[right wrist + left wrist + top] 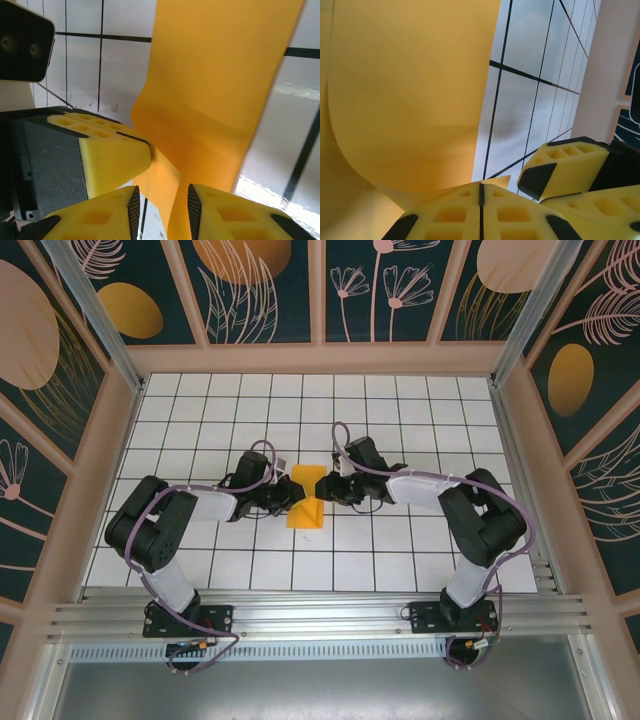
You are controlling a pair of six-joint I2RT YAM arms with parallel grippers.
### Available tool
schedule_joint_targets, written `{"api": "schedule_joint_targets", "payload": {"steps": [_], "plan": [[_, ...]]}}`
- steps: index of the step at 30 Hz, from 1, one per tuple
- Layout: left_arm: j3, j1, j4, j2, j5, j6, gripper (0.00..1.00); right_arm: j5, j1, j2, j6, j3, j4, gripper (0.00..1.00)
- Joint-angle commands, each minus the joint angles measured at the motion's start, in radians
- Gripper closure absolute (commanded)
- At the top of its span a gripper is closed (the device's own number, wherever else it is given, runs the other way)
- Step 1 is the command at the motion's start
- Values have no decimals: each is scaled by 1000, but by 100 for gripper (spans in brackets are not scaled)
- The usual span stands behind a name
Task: Fold a paper plane with a square sheet of paper (pick it up from the middle)
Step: Fold the triangle a second time at the center of the table.
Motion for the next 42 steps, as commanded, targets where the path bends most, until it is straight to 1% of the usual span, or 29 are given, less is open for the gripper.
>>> {"api": "schedule_joint_targets", "payload": {"steps": [1, 7, 13, 17, 19, 21, 24, 28, 42], "plan": [[-13, -5, -2, -7, -14, 7, 93, -35, 6, 35, 12, 13, 45, 66], [-13, -4, -4, -13, -16, 3, 93, -32, 8, 64, 12, 19, 58, 67], [-12, -5, -1, -16, -14, -1, 94, -48, 9, 83, 14, 20, 86, 73], [-11, -5, 4, -16, -11, -5, 94, -37, 9, 88, 16, 19, 89, 81], [-10, -5, 5, -17, -8, -7, 94, -21, 8, 87, 19, 18, 83, 90], [-8, -4, 14, -17, -3, -8, 92, -2, 8, 86, 17, 19, 73, 92], [-6, -5, 40, -9, 26, -11, 87, 23, 7, 88, 9, 18, 60, 93], [-11, -5, 78, 2, 45, -23, 83, 53, 2, 90, -3, 21, 43, 94], [36, -5, 69, 58, 69, 4, 81, 117, -3, 92, -22, 22, -3, 94]]}}
